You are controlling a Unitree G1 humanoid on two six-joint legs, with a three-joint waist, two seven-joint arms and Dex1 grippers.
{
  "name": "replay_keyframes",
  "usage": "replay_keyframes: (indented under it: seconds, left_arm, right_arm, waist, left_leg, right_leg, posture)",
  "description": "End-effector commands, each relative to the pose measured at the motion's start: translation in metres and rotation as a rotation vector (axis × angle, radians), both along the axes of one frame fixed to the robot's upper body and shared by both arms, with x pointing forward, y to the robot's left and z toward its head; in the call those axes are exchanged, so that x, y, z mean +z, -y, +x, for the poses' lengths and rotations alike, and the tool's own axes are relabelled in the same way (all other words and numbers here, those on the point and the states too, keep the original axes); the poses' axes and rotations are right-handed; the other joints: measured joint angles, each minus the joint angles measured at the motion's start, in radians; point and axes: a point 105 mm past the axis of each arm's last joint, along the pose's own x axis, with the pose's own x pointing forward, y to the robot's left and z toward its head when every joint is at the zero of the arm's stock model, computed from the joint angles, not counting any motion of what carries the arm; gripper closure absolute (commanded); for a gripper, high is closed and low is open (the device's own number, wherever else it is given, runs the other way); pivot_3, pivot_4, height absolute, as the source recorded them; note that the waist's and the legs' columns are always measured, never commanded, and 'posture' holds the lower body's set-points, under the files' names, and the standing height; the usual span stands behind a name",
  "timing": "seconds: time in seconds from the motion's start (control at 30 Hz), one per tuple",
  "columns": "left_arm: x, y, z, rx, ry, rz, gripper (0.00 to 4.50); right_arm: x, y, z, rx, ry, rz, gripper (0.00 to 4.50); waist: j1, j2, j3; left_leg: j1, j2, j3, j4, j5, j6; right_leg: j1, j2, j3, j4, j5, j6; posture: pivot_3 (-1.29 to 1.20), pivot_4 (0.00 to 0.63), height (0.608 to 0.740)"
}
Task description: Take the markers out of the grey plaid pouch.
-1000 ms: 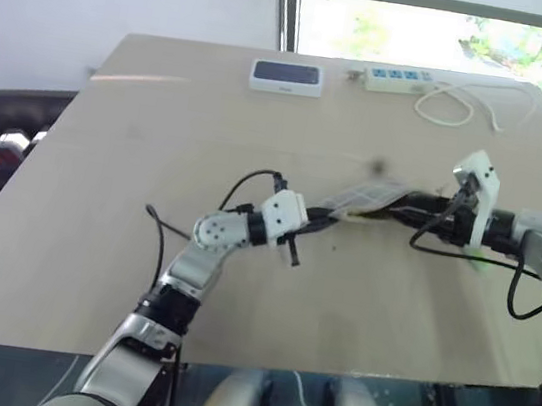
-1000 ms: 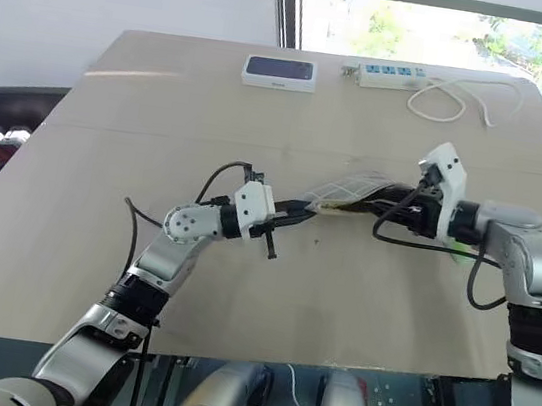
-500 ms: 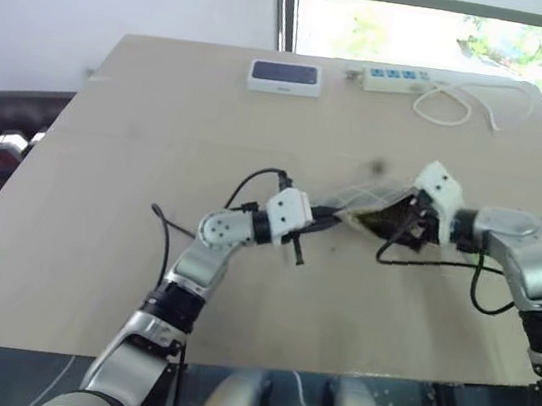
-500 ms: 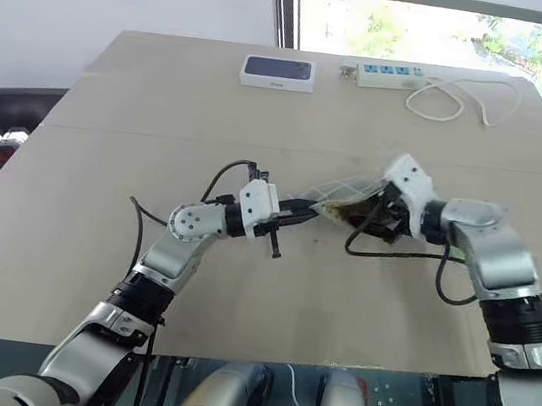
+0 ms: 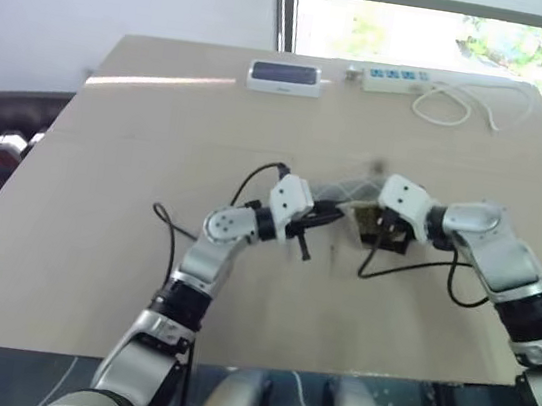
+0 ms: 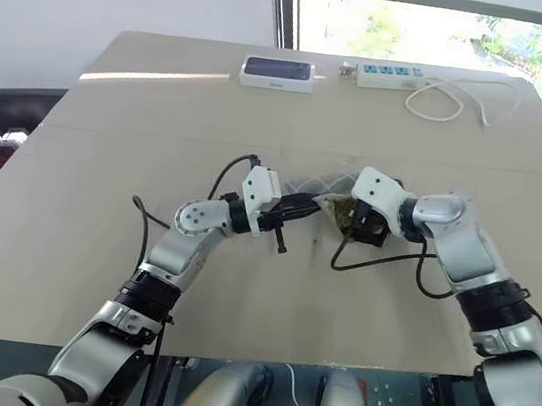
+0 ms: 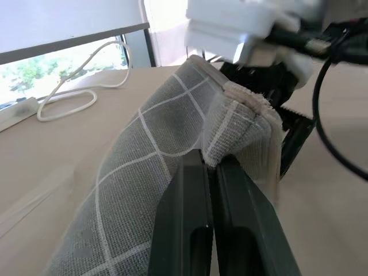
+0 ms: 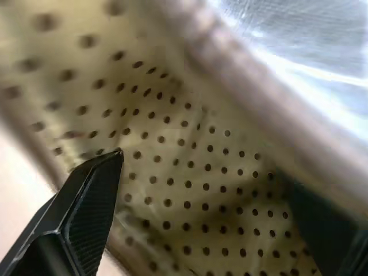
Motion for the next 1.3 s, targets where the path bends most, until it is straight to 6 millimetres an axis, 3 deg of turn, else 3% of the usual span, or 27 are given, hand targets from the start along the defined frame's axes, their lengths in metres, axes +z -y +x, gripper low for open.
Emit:
replay_keyframes:
  seconds: [0.03, 0.13, 0.37, 0.53, 0.8, 1.07, 1.2, 1.3]
  left_arm:
    - [0.014, 0.003, 0.000, -0.026, 0.037, -0.030, 4.50]
    - [0.013, 0.003, 0.000, -0.030, 0.037, -0.021, 4.50]
    - [0.005, 0.004, -0.006, -0.057, 0.048, 0.018, 4.50]
    - [-0.003, 0.003, -0.012, -0.083, 0.097, 0.083, 4.50]
    - [-0.008, 0.007, -0.028, -0.141, 0.196, 0.143, 4.50]
    - [-0.006, 0.009, -0.031, -0.166, 0.248, 0.151, 4.50]
    - [-0.006, 0.008, -0.031, -0.166, 0.252, 0.155, 4.50]
    - [-0.006, 0.007, -0.030, -0.165, 0.251, 0.158, 4.50]
  right_arm:
    - [0.008, 0.001, 0.016, -0.050, 0.038, 0.065, 0.02]
    - [0.007, 0.001, 0.026, -0.070, 0.072, 0.078, 0.02]
    - [-0.016, 0.007, 0.035, -0.084, 0.018, 0.079, 0.02]
    - [-0.008, 0.004, 0.045, -0.063, 0.146, 0.070, 0.02]
    - [-0.010, -0.019, 0.040, 0.041, 0.243, 0.116, 0.02]
    - [-0.027, -0.028, 0.033, 0.102, 0.243, 0.093, 0.02]
    - [-0.027, -0.030, 0.032, 0.115, 0.249, 0.094, 1.09]
    - [-0.028, -0.031, 0.031, 0.121, 0.249, 0.093, 2.57]
  waist:
    - [0.000, 0.000, 0.000]
    - [-0.001, 0.000, 0.000]
    - [-0.004, 0.000, 0.000]
    - [-0.007, 0.000, 0.000]
    - [-0.014, 0.000, 0.000]
    - [-0.026, 0.001, -0.001]
    - [-0.027, 0.001, -0.001]
    - [-0.026, 0.001, -0.001]
  left_leg:
    - [0.000, 0.000, 0.000, 0.000, 0.000, 0.000]
    - [0.000, 0.000, 0.000, 0.000, 0.000, 0.000]
    - [0.001, 0.000, 0.001, 0.000, 0.000, 0.000]
    - [0.003, 0.000, 0.001, 0.000, 0.000, 0.000]
    - [0.003, 0.000, 0.001, 0.000, 0.000, 0.000]
    - [0.003, 0.000, 0.001, 0.000, 0.000, 0.000]
    - [0.003, 0.000, 0.001, 0.000, 0.000, 0.000]
    - [0.003, 0.000, 0.001, 0.000, 0.000, 0.000]
  right_leg:
    - [0.000, 0.000, 0.000, 0.000, 0.000, 0.000]
    - [0.000, 0.000, 0.000, 0.000, 0.000, 0.000]
    - [0.000, 0.000, 0.001, 0.000, 0.000, 0.000]
    - [0.001, 0.001, 0.001, 0.001, 0.000, 0.000]
    - [0.000, 0.001, 0.001, 0.001, 0.000, 0.000]
    - [0.000, 0.001, 0.001, 0.001, 0.000, 0.000]
    - [0.000, 0.001, 0.001, 0.001, 0.000, 0.000]
    - [0.000, 0.001, 0.001, 0.001, 0.000, 0.000]
  posture:
    - [0.00, 0.150, 0.740]
    - [0.00, 0.150, 0.740]
    - [0.00, 0.150, 0.740]
    - [0.00, 0.150, 0.740]
    - [0.00, 0.150, 0.740]
    - [0.00, 0.150, 0.740]
    - [0.00, 0.150, 0.740]
    - [0.00, 0.150, 0.740]
